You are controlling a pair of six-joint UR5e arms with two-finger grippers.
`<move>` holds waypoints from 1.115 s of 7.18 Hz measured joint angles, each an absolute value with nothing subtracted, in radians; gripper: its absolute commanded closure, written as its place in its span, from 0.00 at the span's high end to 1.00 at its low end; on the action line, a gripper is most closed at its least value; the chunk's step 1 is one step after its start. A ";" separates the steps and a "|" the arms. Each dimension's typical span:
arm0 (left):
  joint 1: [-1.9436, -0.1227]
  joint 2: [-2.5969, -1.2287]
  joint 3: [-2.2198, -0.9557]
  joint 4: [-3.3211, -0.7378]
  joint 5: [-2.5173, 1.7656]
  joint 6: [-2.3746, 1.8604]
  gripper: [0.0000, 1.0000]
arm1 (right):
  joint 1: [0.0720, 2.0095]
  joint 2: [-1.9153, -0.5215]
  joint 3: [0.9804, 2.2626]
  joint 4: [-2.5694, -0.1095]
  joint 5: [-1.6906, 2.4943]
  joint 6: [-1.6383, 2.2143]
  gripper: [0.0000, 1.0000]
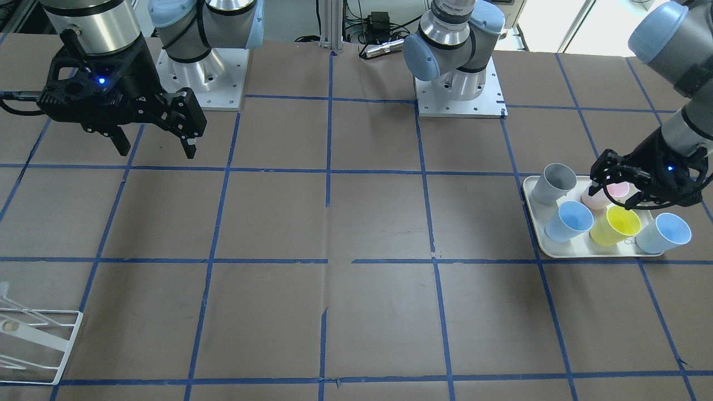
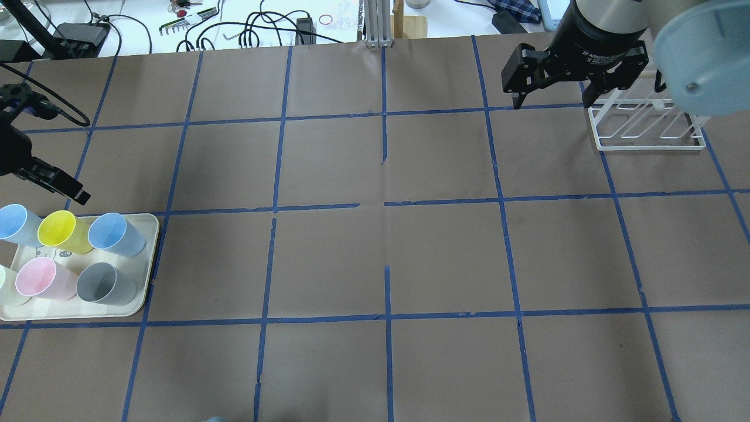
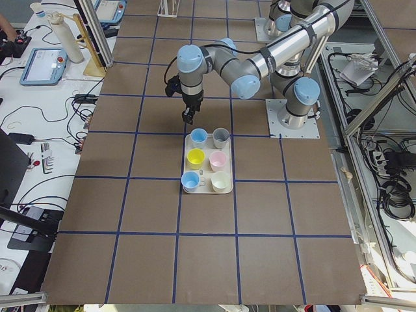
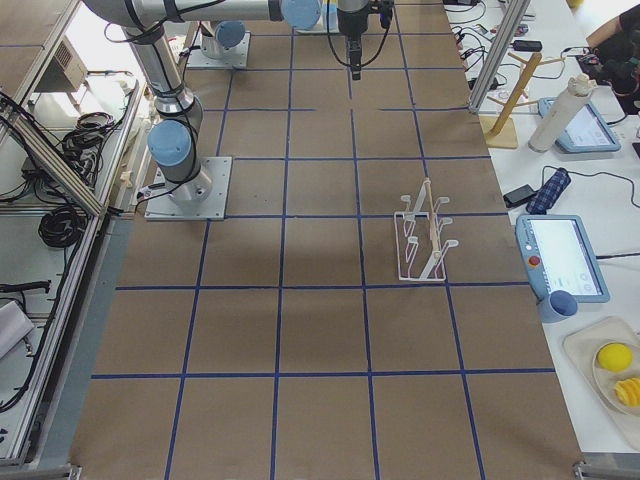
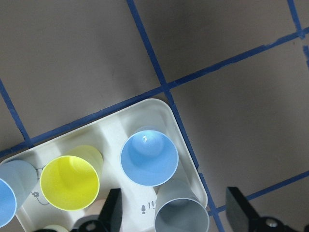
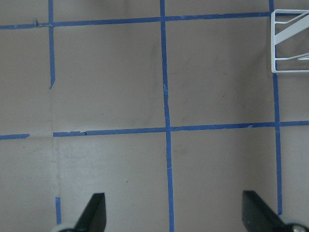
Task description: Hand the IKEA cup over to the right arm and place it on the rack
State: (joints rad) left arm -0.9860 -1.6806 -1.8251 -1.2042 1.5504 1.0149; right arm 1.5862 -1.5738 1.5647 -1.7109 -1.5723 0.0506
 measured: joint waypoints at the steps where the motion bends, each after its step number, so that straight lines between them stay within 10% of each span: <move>1: -0.972 -1.695 -1.878 -1.107 1.552 1.047 0.73 | 1.586 -1.574 1.565 -1.711 -1.572 0.051 1.00; 8: -0.958 -1.801 -1.915 -1.022 1.550 1.126 0.67 | 1.589 -1.575 1.566 -1.711 -1.572 0.051 1.00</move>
State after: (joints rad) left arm -0.9577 -1.8006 -1.9149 -1.0220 1.5499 1.1262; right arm 1.5892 -1.5754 1.5657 -1.7106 -1.5723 0.0507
